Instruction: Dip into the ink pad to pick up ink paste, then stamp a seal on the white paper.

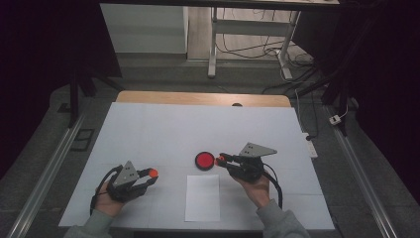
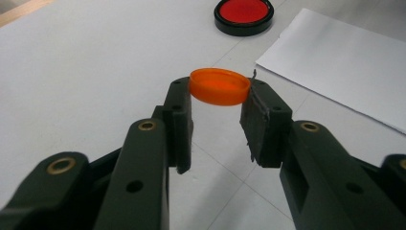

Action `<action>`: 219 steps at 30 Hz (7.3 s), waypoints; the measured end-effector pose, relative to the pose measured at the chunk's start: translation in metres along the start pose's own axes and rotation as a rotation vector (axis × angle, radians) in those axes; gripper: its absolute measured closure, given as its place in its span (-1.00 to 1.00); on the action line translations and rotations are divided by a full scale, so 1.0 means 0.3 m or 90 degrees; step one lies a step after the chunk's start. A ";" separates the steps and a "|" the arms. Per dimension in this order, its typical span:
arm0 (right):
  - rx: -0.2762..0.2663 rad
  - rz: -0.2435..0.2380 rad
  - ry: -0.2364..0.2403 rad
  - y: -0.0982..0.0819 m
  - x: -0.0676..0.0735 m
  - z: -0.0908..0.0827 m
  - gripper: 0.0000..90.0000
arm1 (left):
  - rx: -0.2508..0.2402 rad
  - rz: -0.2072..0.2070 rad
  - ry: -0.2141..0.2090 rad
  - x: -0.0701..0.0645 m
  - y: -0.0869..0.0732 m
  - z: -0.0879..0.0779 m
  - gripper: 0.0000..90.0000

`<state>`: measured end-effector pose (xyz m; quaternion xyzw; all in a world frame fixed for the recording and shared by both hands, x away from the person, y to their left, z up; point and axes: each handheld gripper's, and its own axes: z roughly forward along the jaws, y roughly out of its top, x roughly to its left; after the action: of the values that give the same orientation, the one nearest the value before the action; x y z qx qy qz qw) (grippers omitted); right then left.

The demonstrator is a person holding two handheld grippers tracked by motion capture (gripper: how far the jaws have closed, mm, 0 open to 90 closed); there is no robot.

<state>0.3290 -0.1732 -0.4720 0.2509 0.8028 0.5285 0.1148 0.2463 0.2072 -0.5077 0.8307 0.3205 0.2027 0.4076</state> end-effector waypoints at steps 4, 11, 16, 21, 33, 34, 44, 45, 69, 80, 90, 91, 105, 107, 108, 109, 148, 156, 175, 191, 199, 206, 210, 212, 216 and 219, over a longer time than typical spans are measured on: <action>-0.008 0.000 0.005 -0.002 0.006 -0.019 0.60 | 0.000 0.000 -0.001 0.000 0.001 0.000 0.43; -0.008 -0.001 0.015 -0.002 0.018 -0.020 0.60 | 0.003 0.001 -0.002 0.002 0.001 0.001 0.43; -0.003 -0.008 0.024 -0.002 0.032 -0.010 0.60 | 0.001 -0.001 -0.001 0.003 0.000 0.001 0.43; 0.000 -0.011 0.033 -0.001 0.045 -0.004 0.60 | 0.000 -0.001 0.000 0.003 0.000 0.000 0.43; 0.016 -0.031 0.060 -0.004 0.092 0.014 0.60 | 0.001 0.000 0.001 0.003 0.000 -0.001 0.43; 0.017 -0.032 0.061 -0.005 0.094 0.016 0.60 | 0.000 0.000 0.001 0.003 0.000 -0.001 0.43; 0.028 -0.035 0.069 -0.013 0.102 0.029 0.60 | 0.001 -0.001 0.001 0.004 -0.001 -0.001 0.43; 0.030 -0.036 0.070 -0.013 0.102 0.030 0.60 | 0.000 -0.002 0.001 0.004 -0.001 -0.001 0.43; 0.090 -0.053 0.092 -0.054 0.135 0.079 0.59 | 0.001 -0.002 0.001 0.005 -0.002 -0.001 0.43; 0.102 -0.052 0.096 -0.066 0.140 0.083 0.59 | 0.003 -0.001 0.001 0.005 -0.002 0.001 0.43; 0.118 -0.063 0.093 -0.074 0.147 0.092 0.59 | 0.003 -0.002 0.000 0.006 -0.002 0.002 0.43; 0.118 -0.064 0.094 -0.075 0.149 0.094 0.59 | 0.003 -0.002 0.001 0.006 -0.002 0.002 0.43; 0.157 -0.085 0.103 -0.093 0.158 0.121 0.59 | 0.004 -0.001 0.000 0.006 -0.003 0.002 0.43; 0.165 -0.089 0.102 -0.096 0.162 0.125 0.59 | 0.004 -0.002 0.000 0.005 -0.003 0.003 0.43; 0.166 -0.090 0.101 -0.097 0.162 0.127 0.59 | 0.005 -0.002 0.000 0.005 -0.003 0.003 0.43; 0.168 -0.091 0.100 -0.099 0.163 0.129 0.59 | 0.004 -0.002 -0.001 0.005 -0.003 0.003 0.43; 0.211 -0.134 0.085 -0.130 0.182 0.163 0.60 | 0.007 0.003 0.001 0.000 -0.002 0.004 0.43; 0.208 -0.141 0.078 -0.134 0.188 0.161 0.60 | 0.007 0.003 0.001 0.000 -0.001 0.003 0.43; 0.191 -0.142 0.074 -0.146 0.190 0.157 0.61 | 0.007 0.001 0.000 0.002 -0.003 0.003 0.43; 0.184 -0.132 0.075 -0.150 0.188 0.156 0.61 | 0.007 0.002 0.003 0.000 -0.002 0.002 0.43; 0.174 -0.105 0.083 -0.149 0.177 0.154 0.59 | 0.005 -0.002 0.003 0.002 -0.004 0.001 0.43; 0.079 -0.029 0.081 -0.094 0.123 0.084 0.59 | 0.006 -0.003 0.004 0.007 -0.006 0.004 0.43; 0.075 -0.027 0.087 -0.090 0.121 0.078 0.59 | 0.006 0.000 0.004 0.006 -0.005 0.002 0.43; 0.071 -0.026 0.086 -0.088 0.124 0.079 0.59 | 0.006 -0.001 0.004 0.007 -0.005 0.002 0.43; 0.066 -0.025 0.090 -0.082 0.128 0.077 0.59 | 0.007 0.000 0.004 0.006 -0.005 0.003 0.43; 0.062 -0.026 0.090 -0.074 0.129 0.073 0.59 | 0.005 -0.001 0.004 0.005 -0.005 0.002 0.43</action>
<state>0.2998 -0.1427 -0.4982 0.2017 0.8388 0.5025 0.0564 0.2473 0.2085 -0.5090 0.8313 0.3231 0.2035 0.4038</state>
